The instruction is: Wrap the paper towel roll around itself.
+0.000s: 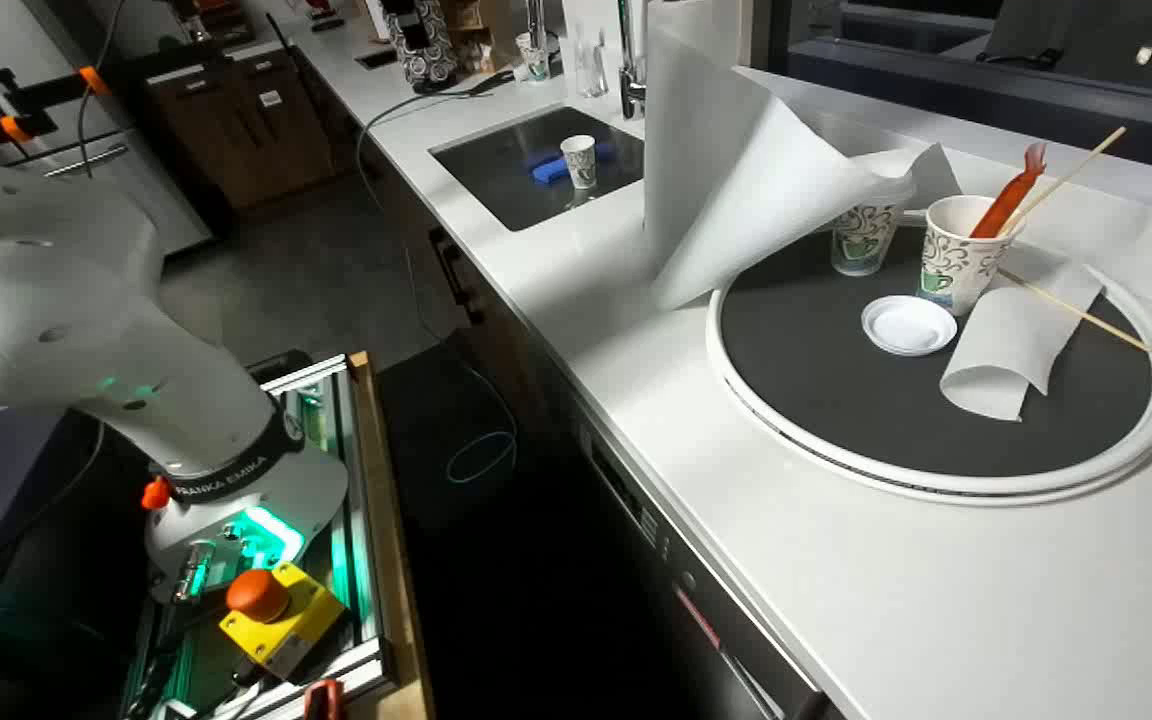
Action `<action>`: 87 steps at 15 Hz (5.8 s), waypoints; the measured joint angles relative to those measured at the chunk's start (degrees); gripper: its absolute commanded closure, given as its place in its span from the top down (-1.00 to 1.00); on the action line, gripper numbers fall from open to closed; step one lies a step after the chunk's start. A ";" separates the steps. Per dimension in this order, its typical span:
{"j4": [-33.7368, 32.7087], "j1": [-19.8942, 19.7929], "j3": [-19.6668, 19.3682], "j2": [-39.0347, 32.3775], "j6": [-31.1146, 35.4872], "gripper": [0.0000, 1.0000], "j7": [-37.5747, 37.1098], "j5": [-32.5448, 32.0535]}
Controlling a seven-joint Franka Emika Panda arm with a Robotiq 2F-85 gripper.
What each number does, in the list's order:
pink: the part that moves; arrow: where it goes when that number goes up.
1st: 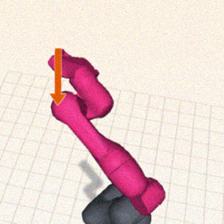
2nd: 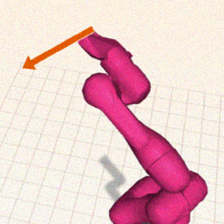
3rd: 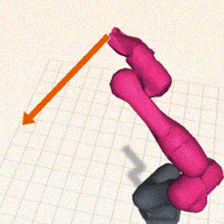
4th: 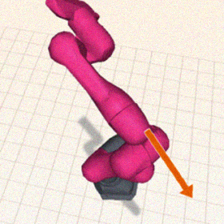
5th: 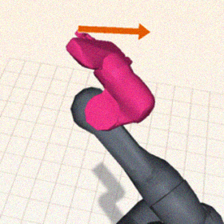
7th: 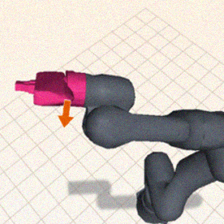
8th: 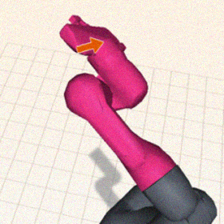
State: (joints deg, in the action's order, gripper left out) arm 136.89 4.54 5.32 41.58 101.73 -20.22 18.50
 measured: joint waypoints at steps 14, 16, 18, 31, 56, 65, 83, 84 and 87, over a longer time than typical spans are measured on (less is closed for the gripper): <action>-0.01 0.00 0.00 0.00 0.00 1.00 0.00 0.00; -0.02 -0.08 0.05 0.00 0.00 1.00 0.05 0.00; 0.00 -1.20 0.22 -0.06 2.33 1.00 -0.57 0.00; -15.23 -13.49 -8.25 -23.88 19.20 1.00 -1.62 -4.33; -52.91 -12.07 -11.48 -66.36 6.79 0.32 -6.07 -7.79; -58.22 -11.45 -12.18 -70.18 1.26 -0.86 -13.85 -7.79; -69.56 -3.60 -7.22 -67.87 0.62 -1.00 -8.42 -8.69; -70.06 -2.91 -6.56 -67.52 0.81 -1.00 -7.25 -8.70; -70.80 -1.78 -4.44 -66.49 2.80 -1.00 -2.85 -8.23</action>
State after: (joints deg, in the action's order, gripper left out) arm 66.09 2.76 0.88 -24.92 104.53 -23.07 10.27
